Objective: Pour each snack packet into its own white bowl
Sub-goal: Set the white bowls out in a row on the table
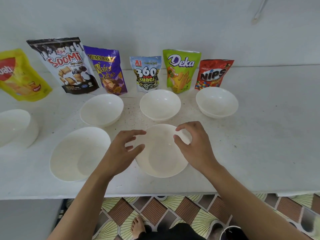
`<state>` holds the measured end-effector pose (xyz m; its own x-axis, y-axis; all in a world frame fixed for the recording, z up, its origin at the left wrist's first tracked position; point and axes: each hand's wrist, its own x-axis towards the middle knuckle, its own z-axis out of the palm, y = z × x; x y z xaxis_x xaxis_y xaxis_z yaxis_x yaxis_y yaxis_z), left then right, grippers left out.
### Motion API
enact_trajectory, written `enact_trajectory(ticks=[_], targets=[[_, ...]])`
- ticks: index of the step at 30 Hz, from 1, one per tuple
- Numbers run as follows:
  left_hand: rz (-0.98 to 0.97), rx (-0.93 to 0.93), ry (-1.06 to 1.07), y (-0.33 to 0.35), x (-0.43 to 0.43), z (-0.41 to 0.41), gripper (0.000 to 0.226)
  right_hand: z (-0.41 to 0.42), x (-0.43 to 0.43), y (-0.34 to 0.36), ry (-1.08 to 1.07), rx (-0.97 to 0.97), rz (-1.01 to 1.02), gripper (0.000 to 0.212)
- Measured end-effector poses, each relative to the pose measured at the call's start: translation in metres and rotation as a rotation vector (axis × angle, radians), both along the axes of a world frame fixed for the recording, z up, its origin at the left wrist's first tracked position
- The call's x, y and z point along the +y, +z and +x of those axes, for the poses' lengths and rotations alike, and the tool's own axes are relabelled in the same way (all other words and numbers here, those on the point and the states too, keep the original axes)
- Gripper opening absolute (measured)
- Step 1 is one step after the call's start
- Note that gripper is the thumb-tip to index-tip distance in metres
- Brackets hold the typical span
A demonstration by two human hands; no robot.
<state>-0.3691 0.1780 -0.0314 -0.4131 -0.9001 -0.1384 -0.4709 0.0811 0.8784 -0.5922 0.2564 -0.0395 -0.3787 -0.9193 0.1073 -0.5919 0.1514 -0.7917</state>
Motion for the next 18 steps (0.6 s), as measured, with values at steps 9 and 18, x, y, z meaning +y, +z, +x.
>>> enact_trajectory(ticks=[9, 18], targets=[[-0.29, 0.09, 0.254, 0.062, -0.028, 0.044, 0.009, 0.048, -0.056, 0.063, 0.171, -0.113, -0.223, 0.002], [-0.356, 0.12, 0.518, 0.084, -0.08, 0.201, 0.011, 0.197, -0.144, 0.088, 0.358, -0.158, -0.231, 0.004]])
